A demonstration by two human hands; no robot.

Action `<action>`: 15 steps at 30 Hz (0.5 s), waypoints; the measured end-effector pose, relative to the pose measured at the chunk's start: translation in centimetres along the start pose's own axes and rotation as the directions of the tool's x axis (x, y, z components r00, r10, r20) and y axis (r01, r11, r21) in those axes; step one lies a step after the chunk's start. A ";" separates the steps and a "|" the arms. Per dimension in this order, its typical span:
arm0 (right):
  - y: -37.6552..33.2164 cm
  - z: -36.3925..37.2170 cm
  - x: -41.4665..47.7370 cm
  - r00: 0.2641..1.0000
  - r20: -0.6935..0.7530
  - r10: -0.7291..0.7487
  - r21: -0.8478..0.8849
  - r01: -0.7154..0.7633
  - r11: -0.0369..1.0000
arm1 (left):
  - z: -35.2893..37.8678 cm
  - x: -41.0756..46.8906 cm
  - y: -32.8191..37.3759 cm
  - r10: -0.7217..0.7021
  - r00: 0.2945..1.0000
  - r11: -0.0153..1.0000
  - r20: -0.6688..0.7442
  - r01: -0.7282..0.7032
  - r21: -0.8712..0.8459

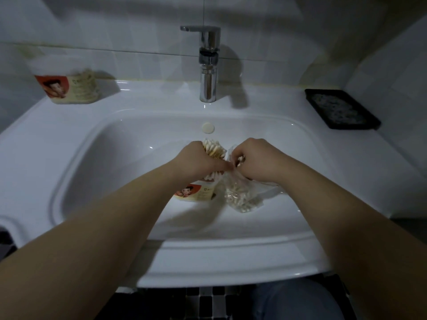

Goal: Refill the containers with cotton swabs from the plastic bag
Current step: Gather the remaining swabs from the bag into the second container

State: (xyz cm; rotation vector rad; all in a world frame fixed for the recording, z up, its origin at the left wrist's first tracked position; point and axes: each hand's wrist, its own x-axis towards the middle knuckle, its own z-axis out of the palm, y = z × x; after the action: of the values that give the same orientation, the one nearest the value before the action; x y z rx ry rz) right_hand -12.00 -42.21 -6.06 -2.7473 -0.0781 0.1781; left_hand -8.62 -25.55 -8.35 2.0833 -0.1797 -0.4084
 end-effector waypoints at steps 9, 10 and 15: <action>0.7 -1.3 -0.6 0.997 -0.014 0.074 0.142 -0.072 0.987 | -0.2 0.3 0.3 -0.047 0.996 0.999 -0.082 0.047 -0.004; 0.9 -1.4 -0.7 0.996 -0.003 0.084 0.115 -0.083 0.990 | -0.3 0.4 0.2 -0.055 0.994 0.998 -0.089 0.054 -0.010; 1.6 -2.0 -0.9 0.992 -0.023 0.121 0.182 -0.115 0.976 | -0.6 0.4 -0.2 -0.082 0.988 0.997 -0.131 0.083 0.002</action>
State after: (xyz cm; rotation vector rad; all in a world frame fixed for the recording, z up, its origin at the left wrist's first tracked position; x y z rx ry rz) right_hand -12.58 -44.51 -4.74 -2.5734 0.1063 0.1618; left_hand -8.01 -25.11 -8.34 2.1220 -0.0177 -0.3195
